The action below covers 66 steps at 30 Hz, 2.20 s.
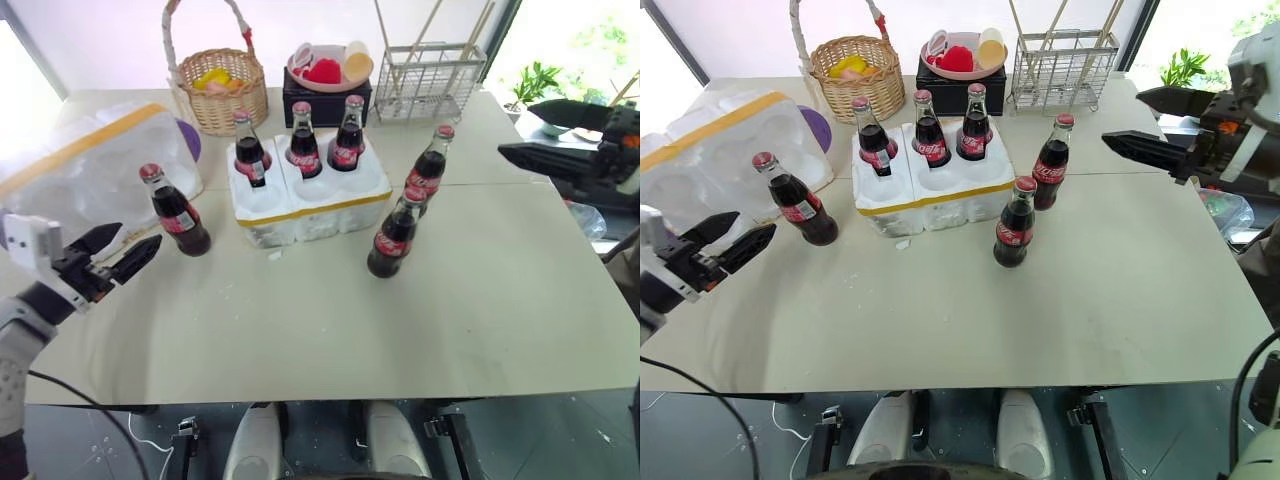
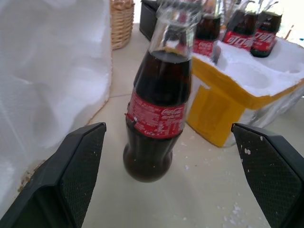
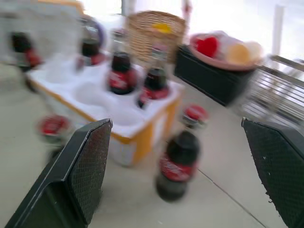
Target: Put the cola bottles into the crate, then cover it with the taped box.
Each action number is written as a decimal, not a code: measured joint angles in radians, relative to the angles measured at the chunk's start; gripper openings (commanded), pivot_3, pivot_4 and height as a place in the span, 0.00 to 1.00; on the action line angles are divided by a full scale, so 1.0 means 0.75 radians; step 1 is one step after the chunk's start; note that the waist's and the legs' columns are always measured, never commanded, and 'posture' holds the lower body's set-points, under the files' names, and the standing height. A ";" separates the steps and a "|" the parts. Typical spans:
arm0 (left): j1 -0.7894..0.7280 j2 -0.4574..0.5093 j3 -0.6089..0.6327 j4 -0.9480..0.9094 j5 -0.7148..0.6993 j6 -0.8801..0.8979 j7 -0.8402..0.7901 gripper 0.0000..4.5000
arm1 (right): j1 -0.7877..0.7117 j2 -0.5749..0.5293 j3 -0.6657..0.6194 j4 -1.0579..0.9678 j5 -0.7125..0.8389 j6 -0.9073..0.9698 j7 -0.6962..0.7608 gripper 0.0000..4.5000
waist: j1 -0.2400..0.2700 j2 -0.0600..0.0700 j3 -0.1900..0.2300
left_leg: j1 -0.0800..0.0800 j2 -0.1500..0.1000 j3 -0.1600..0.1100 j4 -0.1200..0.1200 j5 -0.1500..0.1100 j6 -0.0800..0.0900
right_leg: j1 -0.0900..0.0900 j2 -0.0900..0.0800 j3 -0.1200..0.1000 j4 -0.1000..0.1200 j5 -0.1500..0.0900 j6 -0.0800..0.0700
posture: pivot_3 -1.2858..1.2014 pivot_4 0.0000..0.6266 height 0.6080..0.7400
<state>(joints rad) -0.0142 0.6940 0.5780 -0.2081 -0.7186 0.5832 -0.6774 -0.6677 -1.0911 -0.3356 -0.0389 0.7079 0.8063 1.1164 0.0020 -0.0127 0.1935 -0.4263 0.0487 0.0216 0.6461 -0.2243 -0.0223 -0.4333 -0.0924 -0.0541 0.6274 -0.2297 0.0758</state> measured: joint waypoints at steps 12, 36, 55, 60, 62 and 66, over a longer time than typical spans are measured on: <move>-0.351 0.020 -0.270 0.356 0.197 -0.185 -0.151 0.98 | 0.047 -0.047 -0.184 -0.426 0.546 0.368 -0.036 1.00 | 0.016 -0.001 0.000 | 0.000 0.001 0.001 0.003 0.000 0.000 | 0.000 0.000 0.000 0.000 0.001 -0.001 | 0.52 0.24 1.00; -0.342 0.162 -0.369 0.321 0.100 0.038 -0.416 0.62 | 0.219 -0.010 -0.202 -0.536 0.764 0.338 -0.327 1.00 | 0.018 -0.008 0.004 | -0.002 0.002 0.000 0.003 0.000 0.000 | -0.001 0.001 0.001 0.002 0.001 -0.001 | 0.52 0.24 1.00; -1.126 -0.123 -0.669 0.885 0.223 -0.060 -0.472 0.62 | 0.529 0.077 -0.302 -0.681 0.812 0.266 -0.569 1.00 | 0.046 -0.012 0.006 | -0.001 0.003 0.000 0.005 0.000 0.001 | 0.001 0.006 0.003 0.002 0.005 0.005 | 0.52 0.24 1.00; -1.146 -0.155 -0.704 0.975 0.300 -0.096 -0.525 0.62 | 0.592 0.109 -0.307 -0.704 0.815 0.238 -0.641 1.00 | 0.045 -0.012 0.006 | 0.000 0.003 0.000 0.005 0.000 0.001 | 0.001 0.006 0.003 0.003 0.005 0.005 | 0.52 0.24 1.00; -1.146 -0.158 -0.718 0.985 0.329 -0.107 -0.543 0.62 | 0.614 0.117 -0.307 -0.702 0.813 0.232 -0.662 1.00 | 0.048 -0.012 0.006 | -0.001 0.003 0.000 0.005 0.000 0.001 | 0.001 0.006 0.003 0.003 0.005 0.005 | 0.52 0.24 1.00; -1.144 -0.165 -0.774 0.984 0.429 -0.228 -0.573 0.73 | 0.633 0.118 -0.302 -0.700 0.763 0.196 -0.681 1.00 | 0.048 -0.012 0.006 | -0.001 0.003 0.000 0.005 0.000 0.001 | 0.001 0.006 0.003 0.002 0.005 0.005 | 0.52 0.24 1.00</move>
<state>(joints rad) -0.8723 0.5704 -0.0025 0.5300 -0.3971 0.4124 -1.1069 -0.1929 -1.0026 -0.5618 -0.5641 1.2801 0.9534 0.6059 0.0380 -0.0220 0.1978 -0.4270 0.0508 0.0213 0.6501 -0.2240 -0.0218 -0.4324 -0.0879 -0.0519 0.6293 -0.2262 0.0792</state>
